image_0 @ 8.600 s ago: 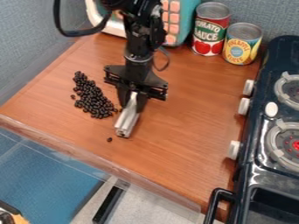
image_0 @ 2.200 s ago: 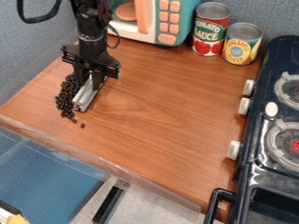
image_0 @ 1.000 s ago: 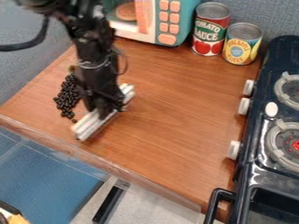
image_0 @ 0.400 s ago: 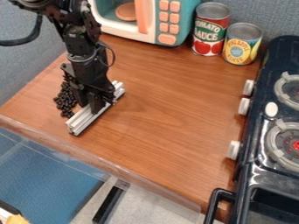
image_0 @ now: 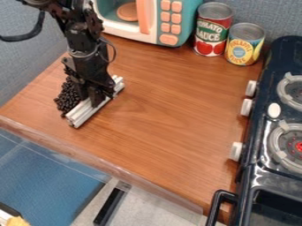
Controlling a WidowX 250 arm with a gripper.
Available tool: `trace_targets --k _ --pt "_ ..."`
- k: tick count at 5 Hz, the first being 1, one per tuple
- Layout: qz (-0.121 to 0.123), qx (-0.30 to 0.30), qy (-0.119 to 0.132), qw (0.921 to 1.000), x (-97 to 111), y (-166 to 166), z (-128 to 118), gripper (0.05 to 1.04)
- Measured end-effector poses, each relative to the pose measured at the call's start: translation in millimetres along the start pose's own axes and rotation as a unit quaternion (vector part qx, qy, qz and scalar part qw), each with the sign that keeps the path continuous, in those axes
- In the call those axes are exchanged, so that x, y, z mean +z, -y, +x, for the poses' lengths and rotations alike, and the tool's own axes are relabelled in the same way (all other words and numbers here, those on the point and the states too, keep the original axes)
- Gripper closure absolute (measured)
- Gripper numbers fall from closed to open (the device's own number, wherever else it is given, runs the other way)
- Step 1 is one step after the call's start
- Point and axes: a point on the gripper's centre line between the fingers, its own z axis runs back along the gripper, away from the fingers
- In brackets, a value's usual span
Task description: Sweep into pile
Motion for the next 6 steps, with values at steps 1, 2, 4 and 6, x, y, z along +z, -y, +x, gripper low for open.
trace_targets --k 1,2,4,6 --pt "0.009 0.008 0.007 0.9999 -1.9 -11.5 3.8 0.753" --pt "0.024 0.012 0.011 0.9996 -1.8 -21.7 2.6 0.753" --pt "0.041 0.046 0.001 0.9981 -5.2 -44.3 1.4 0.753" --pt "0.005 0.081 -0.014 0.9966 -3.8 -32.4 7.1 0.753"
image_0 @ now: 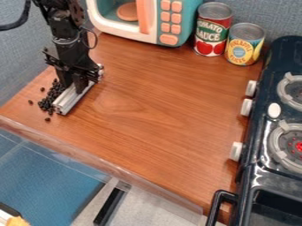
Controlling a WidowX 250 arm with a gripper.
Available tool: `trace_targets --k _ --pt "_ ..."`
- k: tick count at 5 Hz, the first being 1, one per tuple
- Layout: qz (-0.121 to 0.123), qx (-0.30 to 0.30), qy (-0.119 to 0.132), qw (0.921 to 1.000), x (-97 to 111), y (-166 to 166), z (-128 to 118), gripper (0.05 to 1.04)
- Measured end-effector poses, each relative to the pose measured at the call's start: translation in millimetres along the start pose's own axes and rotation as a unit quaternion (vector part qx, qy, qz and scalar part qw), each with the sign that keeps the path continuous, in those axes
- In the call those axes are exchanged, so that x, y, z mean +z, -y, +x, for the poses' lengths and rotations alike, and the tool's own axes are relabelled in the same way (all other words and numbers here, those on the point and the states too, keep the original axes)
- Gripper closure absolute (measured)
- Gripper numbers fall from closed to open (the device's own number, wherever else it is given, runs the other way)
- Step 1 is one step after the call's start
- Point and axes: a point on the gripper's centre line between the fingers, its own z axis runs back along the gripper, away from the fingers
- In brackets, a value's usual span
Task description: Sweep into pile
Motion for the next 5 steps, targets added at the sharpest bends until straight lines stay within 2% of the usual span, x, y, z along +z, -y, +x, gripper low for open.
trace_targets --k 1,2,4,5 --pt "-0.023 -0.003 0.008 0.9997 15.7 21.2 6.3 0.753" --pt "-0.034 -0.008 0.031 0.9989 40.0 45.8 10.4 0.753" --pt "0.006 -0.029 0.04 0.9988 43.2 115.4 0.4 0.753" --pt "0.017 -0.042 0.014 0.9989 27.8 144.0 -2.2 0.715"
